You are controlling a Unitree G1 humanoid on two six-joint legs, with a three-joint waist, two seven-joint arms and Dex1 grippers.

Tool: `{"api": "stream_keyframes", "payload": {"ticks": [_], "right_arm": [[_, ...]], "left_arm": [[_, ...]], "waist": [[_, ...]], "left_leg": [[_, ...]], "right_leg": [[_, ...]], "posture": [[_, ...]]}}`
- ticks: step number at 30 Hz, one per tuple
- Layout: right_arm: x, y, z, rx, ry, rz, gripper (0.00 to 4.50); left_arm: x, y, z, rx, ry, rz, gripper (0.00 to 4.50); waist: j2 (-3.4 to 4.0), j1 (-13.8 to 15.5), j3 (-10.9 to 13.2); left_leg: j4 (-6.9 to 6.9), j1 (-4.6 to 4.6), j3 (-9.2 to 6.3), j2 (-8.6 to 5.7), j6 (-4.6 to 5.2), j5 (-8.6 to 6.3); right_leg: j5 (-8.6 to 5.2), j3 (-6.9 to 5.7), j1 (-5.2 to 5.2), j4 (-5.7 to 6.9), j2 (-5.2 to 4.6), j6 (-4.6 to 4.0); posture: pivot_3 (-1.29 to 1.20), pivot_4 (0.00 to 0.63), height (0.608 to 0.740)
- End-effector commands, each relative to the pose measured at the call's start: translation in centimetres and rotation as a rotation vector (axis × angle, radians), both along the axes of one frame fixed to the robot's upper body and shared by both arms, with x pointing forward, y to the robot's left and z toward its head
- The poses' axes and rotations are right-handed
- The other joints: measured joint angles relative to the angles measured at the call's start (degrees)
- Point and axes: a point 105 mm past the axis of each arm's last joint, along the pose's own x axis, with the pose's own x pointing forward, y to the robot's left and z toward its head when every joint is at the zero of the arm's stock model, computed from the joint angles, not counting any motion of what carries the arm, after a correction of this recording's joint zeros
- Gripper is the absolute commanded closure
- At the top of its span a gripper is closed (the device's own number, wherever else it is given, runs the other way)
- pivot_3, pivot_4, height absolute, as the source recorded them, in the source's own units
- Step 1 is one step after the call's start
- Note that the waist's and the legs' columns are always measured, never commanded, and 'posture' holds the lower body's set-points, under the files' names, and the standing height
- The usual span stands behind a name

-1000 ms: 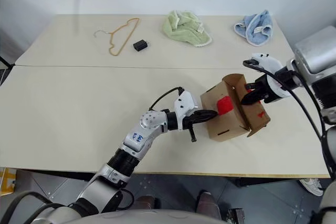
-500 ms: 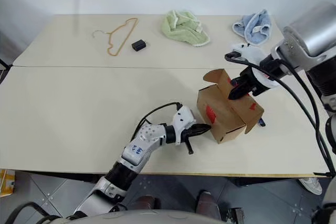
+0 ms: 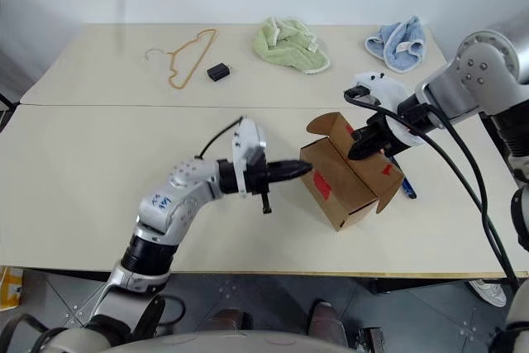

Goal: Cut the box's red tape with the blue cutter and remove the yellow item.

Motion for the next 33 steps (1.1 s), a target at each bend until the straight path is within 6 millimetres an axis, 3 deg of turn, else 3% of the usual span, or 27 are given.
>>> {"api": "stream_keyframes", "payload": {"ticks": [1,5,12,16,21,26,33], "right_arm": [[0.1,0.8,-0.7,0.016,0.011,0.007,4.48],[0.3,0.9,-1.2,0.031,0.002,-0.009,4.48],[0.6,0.8,-1.2,0.068,-0.021,-0.045,4.48],[0.6,-0.2,-1.1,0.08,-0.031,-0.086,4.48],[1.1,-2.6,-0.2,0.071,-0.065,-0.183,4.48],[1.1,-4.0,0.0,0.059,-0.065,-0.222,4.48],[1.0,-3.4,-0.7,0.08,-0.038,-0.186,4.48]], "left_arm": [[0.1,-1.5,0.4,-0.007,-0.025,0.01,4.5],[0.9,-3.4,-1.6,0.078,-0.054,0.049,4.5],[1.5,-4.0,-6.1,0.246,-0.072,0.105,4.5],[1.3,-2.9,-7.9,0.335,-0.024,0.098,4.5],[0.7,0.5,-10.5,0.444,0.109,0.092,4.5],[1.1,2.7,-10.6,0.403,0.151,0.165,4.5],[1.4,3.4,-8.7,0.304,0.13,0.209,4.5]], "waist": [[0.0,-0.2,0.0],[-0.03,-0.4,0.0],[-0.09,-0.8,-0.1],[-0.16,-0.8,-0.1],[-0.2,-1.0,-0.2],[-0.2,-0.9,-0.3],[-0.16,0.2,-0.2]], "left_leg": [[0.0,0.01,0.02,0.0,0.0,0.0],[0.0,0.1,0.1,0.0,0.02,0.03],[0.01,0.22,0.15,0.02,0.04,0.03],[0.01,0.25,0.14,0.02,0.07,0.06],[-0.03,0.25,0.14,0.03,0.09,0.05],[-0.02,0.33,0.14,0.02,0.12,0.05],[0.0,0.22,0.12,-0.01,0.19,0.14]], "right_leg": [[0.0,0.01,0.0,0.01,0.0,0.0],[0.02,0.06,0.05,0.05,0.01,0.02],[0.02,0.13,0.13,0.08,0.01,0.02],[0.06,0.13,0.17,0.08,0.01,0.02],[0.05,0.13,0.17,0.07,0.01,0.01],[0.06,0.17,0.25,0.05,0.0,0.01],[0.22,0.17,0.2,0.01,0.0,0.0]], "posture": [[0.0,0.15,0.74],[0.0,0.15,0.74],[0.0,0.15,0.74],[0.0,0.15,0.74],[0.0,0.15,0.74],[0.0,0.15,0.74],[0.0,0.15,0.74]]}}
